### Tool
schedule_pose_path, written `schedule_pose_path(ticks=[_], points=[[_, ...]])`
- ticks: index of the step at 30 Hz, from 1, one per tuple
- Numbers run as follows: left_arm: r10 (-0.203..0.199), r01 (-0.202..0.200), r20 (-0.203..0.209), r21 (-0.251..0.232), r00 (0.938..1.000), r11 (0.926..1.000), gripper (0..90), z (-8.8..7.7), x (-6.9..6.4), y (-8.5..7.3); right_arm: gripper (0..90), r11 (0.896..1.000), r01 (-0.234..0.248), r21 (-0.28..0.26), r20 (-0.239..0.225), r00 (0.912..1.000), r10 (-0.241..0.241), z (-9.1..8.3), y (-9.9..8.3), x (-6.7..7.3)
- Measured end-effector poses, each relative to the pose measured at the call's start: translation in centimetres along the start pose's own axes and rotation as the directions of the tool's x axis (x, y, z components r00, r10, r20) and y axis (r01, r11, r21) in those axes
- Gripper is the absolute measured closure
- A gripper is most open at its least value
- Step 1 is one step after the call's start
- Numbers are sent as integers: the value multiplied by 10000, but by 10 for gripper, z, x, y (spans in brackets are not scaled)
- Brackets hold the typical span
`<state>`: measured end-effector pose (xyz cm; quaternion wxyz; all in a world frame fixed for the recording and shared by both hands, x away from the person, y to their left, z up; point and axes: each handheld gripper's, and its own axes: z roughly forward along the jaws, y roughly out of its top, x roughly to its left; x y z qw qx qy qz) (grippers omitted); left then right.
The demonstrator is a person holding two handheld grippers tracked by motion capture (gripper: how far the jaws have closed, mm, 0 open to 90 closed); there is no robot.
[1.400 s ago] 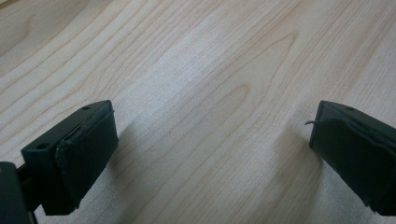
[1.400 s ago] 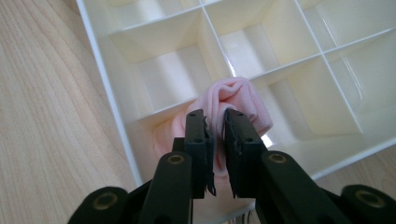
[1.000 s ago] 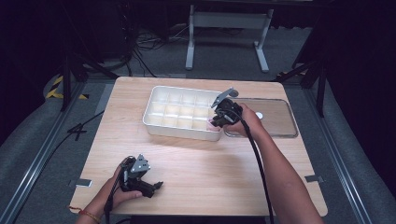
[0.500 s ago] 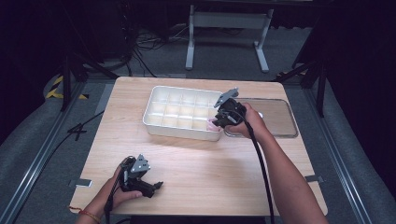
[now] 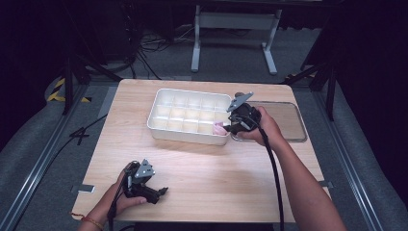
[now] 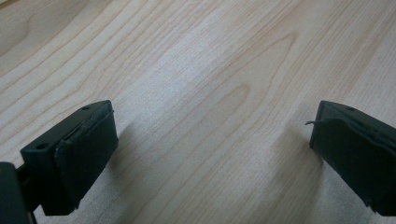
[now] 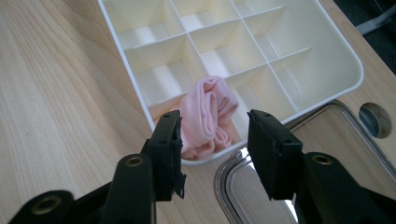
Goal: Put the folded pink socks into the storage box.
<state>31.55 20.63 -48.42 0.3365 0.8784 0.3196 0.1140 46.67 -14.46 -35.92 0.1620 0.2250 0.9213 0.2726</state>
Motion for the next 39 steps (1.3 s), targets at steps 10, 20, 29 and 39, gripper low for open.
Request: schedule_pose_path(ticks=[10,20,29,39], points=[[-56,56,-5,25,10000,10000,8,0,0,0,442,9997,-31,-230,470,9989,42,-11,-11,4],[-65,65,-5,21,10000,10000,8,0,0,0,378,9992,145,-363,772,9969,-116,-18,-22,10],[-74,74,-17,34,10000,10000,6,0,-1,0,359,9983,227,-540,811,9965,-183,-23,-39,17],[-63,64,-41,48,10000,10000,3,0,-1,0,356,9980,327,-534,891,9956,-279,-22,-53,24]])
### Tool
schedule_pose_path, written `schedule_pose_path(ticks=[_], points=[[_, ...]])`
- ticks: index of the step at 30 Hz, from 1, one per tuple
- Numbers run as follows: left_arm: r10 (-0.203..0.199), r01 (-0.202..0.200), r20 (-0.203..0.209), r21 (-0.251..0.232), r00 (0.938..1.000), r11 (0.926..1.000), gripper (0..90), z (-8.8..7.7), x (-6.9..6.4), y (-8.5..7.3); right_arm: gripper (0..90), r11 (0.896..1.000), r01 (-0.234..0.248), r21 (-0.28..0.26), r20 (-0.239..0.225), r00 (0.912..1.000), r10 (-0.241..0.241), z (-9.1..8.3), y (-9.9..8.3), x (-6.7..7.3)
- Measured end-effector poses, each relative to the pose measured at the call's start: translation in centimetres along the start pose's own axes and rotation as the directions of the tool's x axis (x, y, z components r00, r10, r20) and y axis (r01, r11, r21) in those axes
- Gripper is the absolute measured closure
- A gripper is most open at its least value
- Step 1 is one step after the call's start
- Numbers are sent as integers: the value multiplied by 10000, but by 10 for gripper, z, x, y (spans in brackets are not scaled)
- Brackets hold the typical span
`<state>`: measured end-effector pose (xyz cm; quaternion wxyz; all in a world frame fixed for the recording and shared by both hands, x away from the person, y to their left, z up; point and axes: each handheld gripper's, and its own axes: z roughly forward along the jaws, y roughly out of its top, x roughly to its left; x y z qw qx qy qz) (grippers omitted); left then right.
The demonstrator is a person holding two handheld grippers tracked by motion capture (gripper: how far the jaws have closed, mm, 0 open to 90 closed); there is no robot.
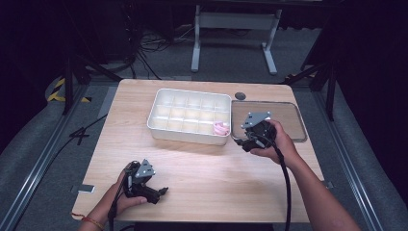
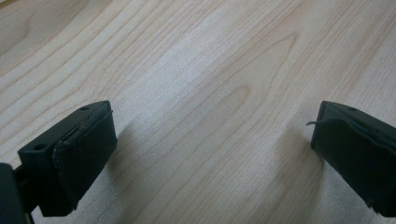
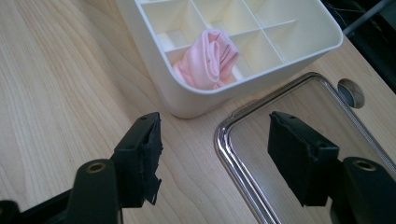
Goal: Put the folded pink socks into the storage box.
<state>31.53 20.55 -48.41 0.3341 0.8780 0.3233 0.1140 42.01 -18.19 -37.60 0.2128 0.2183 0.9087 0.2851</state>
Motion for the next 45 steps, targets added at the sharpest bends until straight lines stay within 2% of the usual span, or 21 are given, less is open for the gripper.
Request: schedule_pose_path(ticks=[10,24,35,42,45], points=[[-5,5,-2,-8,10000,10000,3,0,0,0,353,9998,-175,39,-10,9998,175,-5,-17,1],[-2,2,2,-2,10000,10000,3,0,0,0,348,9993,-55,363,102,9999,51,-6,-43,9],[-7,7,3,-2,10000,10000,3,0,0,0,343,9980,-259,584,125,9996,252,-7,-68,15],[-22,22,0,-16,10000,10000,3,0,0,0,341,9965,-626,554,75,9980,623,-9,-87,18],[-25,25,2,-17,10000,10000,3,0,0,0,339,9969,-560,553,145,9984,553,-10,-95,20]])
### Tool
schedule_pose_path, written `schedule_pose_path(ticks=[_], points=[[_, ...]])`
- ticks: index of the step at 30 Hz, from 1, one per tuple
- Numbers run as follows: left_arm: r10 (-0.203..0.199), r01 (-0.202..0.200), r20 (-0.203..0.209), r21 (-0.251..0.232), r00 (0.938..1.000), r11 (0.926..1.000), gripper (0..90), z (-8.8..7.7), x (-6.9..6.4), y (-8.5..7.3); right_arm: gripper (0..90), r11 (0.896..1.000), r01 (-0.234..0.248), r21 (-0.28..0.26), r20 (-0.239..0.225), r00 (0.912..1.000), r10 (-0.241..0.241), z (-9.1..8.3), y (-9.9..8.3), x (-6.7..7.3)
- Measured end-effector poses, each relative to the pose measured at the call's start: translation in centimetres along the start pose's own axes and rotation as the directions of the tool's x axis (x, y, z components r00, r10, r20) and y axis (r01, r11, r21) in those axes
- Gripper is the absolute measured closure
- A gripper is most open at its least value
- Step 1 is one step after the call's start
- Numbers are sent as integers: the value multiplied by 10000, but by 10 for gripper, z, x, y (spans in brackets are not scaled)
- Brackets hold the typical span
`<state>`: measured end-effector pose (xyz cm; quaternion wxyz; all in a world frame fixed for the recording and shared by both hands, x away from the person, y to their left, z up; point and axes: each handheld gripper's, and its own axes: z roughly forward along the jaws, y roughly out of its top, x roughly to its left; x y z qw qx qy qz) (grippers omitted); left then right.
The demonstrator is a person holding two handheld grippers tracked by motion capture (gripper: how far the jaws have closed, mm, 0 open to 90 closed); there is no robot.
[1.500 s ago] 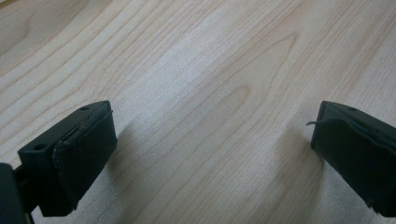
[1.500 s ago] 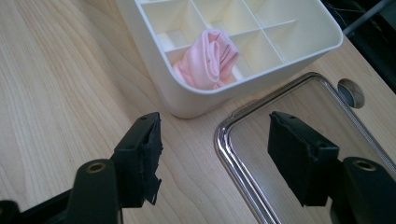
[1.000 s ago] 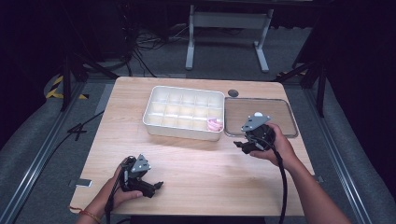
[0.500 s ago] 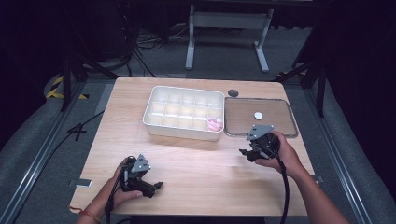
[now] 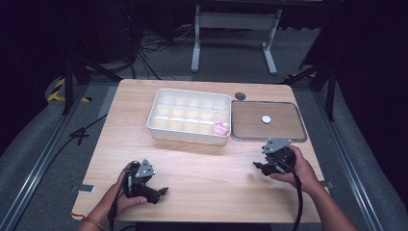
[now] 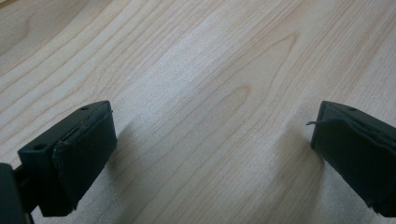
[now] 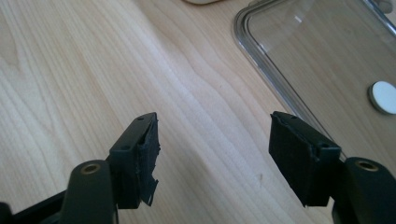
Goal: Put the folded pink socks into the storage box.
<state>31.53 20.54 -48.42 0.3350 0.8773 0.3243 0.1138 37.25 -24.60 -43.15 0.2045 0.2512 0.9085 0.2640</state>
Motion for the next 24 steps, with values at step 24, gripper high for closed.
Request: schedule_pose_path(ticks=[24], points=[[-10,10,-8,-2,10000,10000,3,0,0,0,309,9925,-1113,-512,-385,9933,1094,-10,-64,12]])
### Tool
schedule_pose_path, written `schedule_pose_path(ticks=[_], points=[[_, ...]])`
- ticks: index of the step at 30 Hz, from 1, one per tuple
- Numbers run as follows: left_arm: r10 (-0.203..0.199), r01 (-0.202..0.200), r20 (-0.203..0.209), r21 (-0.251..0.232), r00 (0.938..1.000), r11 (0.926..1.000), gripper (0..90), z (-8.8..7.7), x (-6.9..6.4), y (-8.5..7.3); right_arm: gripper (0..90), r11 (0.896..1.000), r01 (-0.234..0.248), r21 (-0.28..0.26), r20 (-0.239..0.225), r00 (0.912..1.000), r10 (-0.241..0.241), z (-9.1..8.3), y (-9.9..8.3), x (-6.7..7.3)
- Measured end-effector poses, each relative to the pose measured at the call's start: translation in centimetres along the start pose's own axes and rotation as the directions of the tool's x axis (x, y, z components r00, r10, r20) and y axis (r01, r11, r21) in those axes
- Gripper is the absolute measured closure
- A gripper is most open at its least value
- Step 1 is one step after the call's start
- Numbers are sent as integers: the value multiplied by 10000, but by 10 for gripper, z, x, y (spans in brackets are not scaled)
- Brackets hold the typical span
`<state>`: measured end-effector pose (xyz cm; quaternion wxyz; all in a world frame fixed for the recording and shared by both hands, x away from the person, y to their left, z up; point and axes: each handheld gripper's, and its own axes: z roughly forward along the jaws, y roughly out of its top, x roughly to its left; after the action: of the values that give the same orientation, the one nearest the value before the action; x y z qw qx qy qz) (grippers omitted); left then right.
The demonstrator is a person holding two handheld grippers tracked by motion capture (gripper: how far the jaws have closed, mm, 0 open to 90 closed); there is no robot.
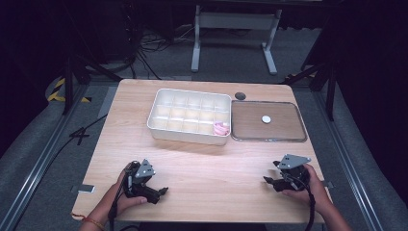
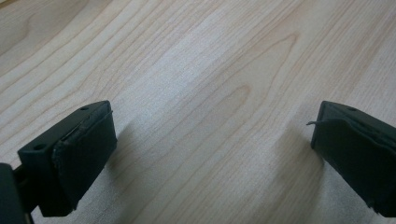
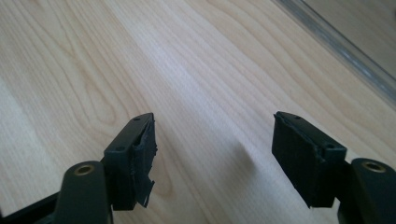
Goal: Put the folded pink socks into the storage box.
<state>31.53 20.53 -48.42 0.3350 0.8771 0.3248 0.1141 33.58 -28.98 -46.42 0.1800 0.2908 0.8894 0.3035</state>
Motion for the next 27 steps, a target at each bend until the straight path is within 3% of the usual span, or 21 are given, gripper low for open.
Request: schedule_pose_path(ticks=[12,16,19,27], points=[[16,-16,-66,-3,10000,10000,1,0,0,1,291,9942,-950,-498,-252,9953,939,-5,-26,-4],[9,-9,-60,-8,10000,10000,1,0,1,1,257,9873,-1379,-787,-298,9903,1359,-5,-32,-5],[33,-33,-29,31,10000,10000,0,0,1,1,233,9766,-1822,-1142,-454,9830,1781,-3,-39,-8],[34,-34,-57,24,10000,10000,1,0,1,1,224,9756,-1850,-1182,-387,9826,1817,-3,-40,-8]])
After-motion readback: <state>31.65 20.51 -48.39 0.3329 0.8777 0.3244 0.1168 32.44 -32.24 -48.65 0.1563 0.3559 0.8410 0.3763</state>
